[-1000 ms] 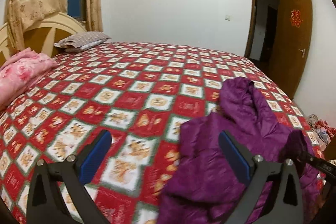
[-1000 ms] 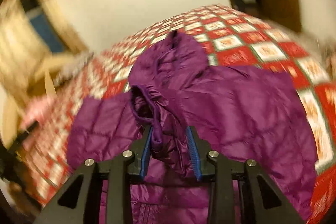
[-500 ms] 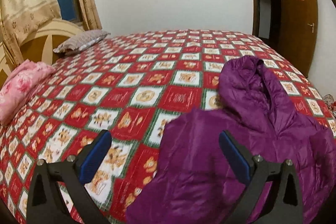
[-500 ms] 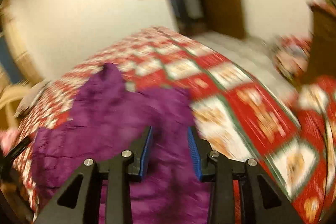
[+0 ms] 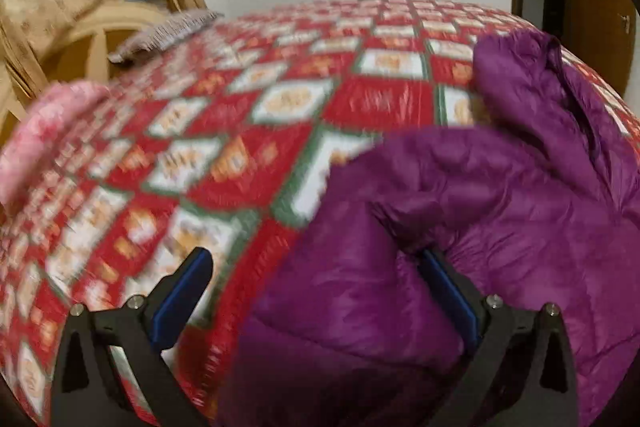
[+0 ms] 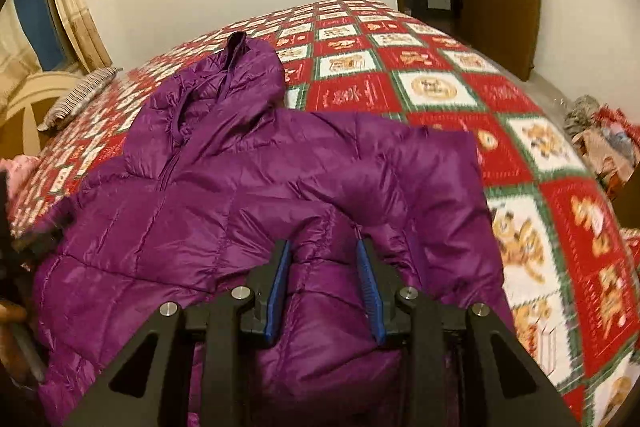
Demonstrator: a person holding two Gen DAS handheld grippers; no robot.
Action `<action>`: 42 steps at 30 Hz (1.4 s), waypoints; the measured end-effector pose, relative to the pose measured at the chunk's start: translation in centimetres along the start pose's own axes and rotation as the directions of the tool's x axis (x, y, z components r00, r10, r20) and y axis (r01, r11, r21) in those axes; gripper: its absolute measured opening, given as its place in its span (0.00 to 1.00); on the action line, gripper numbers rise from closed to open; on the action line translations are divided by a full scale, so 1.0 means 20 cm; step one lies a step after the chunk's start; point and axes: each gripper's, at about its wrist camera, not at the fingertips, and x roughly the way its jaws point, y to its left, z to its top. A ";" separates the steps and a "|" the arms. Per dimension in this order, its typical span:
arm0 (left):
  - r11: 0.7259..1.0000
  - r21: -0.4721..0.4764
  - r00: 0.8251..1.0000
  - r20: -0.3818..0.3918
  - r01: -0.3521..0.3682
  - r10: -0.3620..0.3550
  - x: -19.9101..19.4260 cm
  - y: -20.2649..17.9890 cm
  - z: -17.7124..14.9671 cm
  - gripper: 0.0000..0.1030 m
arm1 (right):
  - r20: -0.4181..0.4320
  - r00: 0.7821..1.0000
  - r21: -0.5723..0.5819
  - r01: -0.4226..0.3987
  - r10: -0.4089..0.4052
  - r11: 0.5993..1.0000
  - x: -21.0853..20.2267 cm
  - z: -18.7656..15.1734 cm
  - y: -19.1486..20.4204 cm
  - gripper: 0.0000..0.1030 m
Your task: Fold large clothes
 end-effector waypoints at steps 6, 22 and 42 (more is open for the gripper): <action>0.992 -0.089 0.994 -0.064 0.085 -0.091 0.07 0.04 0.01 1.00 | -0.005 0.999 0.036 -0.032 0.032 0.999 0.03 0.00 -0.04 0.35; 0.970 -0.063 0.972 0.029 0.236 -0.235 -0.03 -0.03 0.32 1.00 | -0.125 0.974 0.211 -0.161 0.190 0.964 0.48 0.71 0.10 0.50; 0.846 -0.027 0.831 -0.169 0.533 -0.529 0.45 -0.53 0.73 0.04 | -0.122 0.949 0.150 -0.271 0.290 0.951 0.92 0.95 0.16 0.03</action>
